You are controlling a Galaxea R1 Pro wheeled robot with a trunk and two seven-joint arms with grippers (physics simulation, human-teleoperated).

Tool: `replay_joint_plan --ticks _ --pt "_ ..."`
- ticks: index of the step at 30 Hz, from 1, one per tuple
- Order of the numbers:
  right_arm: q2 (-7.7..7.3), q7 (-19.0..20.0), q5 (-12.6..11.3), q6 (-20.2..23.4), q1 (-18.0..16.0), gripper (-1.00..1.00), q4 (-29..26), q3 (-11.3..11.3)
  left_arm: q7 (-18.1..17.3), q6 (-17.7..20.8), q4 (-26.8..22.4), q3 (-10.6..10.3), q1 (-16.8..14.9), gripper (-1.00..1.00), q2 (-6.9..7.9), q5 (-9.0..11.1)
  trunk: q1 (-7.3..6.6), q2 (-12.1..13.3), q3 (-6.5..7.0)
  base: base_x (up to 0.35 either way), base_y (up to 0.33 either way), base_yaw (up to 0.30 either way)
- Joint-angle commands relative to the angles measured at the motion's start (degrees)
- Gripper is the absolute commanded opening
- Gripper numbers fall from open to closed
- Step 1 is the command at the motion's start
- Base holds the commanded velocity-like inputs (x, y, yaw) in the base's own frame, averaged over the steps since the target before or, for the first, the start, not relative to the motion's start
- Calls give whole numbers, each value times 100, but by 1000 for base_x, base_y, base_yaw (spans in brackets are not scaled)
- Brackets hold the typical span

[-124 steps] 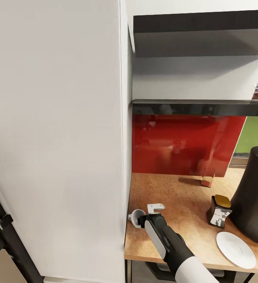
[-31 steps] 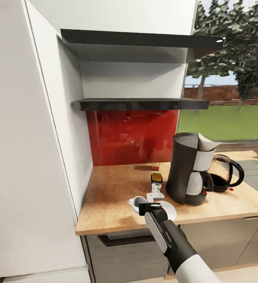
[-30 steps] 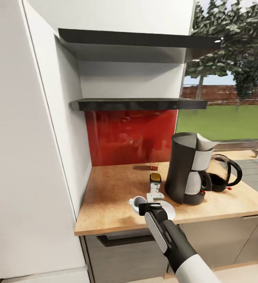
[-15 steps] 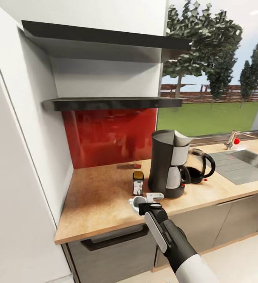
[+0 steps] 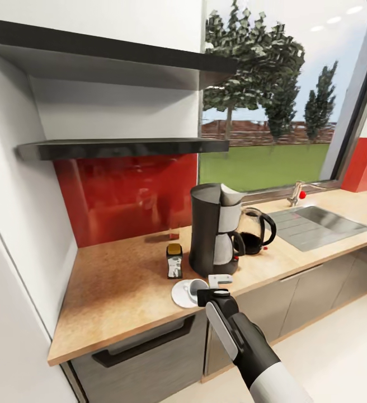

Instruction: Set up a coffee station on the kitchen countertop: keep the coffee maker on the countertop, move the bottle of coffee from the kitchen shelf to the counter next to the coffee maker, place a paper coffee filter on top of the coffee maker, put the saucer next to the coffee maker with the coffee cup on the saucer, and place the electric kettle next to the coffee maker.

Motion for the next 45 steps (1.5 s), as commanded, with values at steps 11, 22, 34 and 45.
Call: replay_joint_plan --ticks 11,22,34,45 --pt "-11 -60 -45 7 -3 -100 -3 11 12 -3 3 -46 3 100 2 48 2 -3 -1 78 0 -10" --pt "-11 -59 -36 7 -3 -100 22 21 12 4 3 -46 4 100 -1 48 2 -3 -1 0 76 0" --pt "27 -75 14 76 -3 -100 3 37 12 7 3 -46 4 100 5 50 2 -3 -1 0 2 0" --pt "33 -77 42 189 -7 -100 3 41 3 7 3 -46 3 100 6 55 2 -3 -1 34 24 0"
